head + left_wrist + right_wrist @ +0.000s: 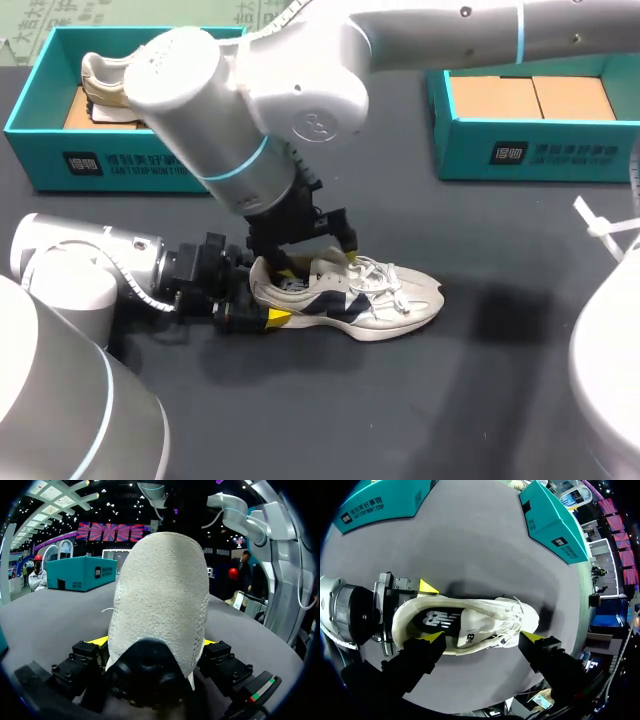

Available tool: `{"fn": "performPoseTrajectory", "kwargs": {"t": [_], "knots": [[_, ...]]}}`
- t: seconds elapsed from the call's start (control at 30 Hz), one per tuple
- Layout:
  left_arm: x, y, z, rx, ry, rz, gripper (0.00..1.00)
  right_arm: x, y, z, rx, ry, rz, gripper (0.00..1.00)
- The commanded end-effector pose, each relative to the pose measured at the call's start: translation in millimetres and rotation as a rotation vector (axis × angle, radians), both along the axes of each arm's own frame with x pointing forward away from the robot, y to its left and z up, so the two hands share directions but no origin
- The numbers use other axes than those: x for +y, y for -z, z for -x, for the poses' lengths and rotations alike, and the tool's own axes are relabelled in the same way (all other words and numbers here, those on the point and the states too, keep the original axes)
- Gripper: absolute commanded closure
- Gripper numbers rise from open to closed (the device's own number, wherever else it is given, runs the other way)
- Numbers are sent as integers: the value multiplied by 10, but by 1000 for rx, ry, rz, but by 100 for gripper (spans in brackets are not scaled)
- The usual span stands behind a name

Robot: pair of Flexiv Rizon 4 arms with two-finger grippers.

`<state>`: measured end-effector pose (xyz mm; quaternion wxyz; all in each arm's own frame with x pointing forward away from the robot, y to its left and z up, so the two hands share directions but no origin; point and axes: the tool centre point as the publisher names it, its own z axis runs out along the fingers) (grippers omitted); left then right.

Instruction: Take the shoe out of the shoebox, open the shoe tongue, remove and reinsert the insole, then place the shoe into the shoebox

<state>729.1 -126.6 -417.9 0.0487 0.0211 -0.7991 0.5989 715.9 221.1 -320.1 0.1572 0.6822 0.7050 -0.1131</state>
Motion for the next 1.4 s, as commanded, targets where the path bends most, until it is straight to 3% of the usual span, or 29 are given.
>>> {"fn": "performPoseTrajectory", "kwargs": {"t": [0.03, 0.47, 0.97, 1.23, 1.33, 1.4], "knots": [[-6, 22, -1, -1, -2, -2, 100, 70, 91, 48, -75, 150, 52, 0], [-6, 22, -1, -1, -2, -2, 100, -86, 284, 54, -119, 179, 43, 0], [-6, 22, -1, -1, -2, -2, 100, -252, 303, 55, -128, 200, 35, 0], [-6, 22, -1, -1, -2, -2, 100, -298, 226, 103, -123, 202, 40, 22], [-6, 22, -1, -1, -2, -2, 100, -333, 218, 108, -117, 201, 35, 41], [-6, 22, -1, -1, -2, -2, 100, -348, 208, 104, -114, 197, 34, 46]]}}
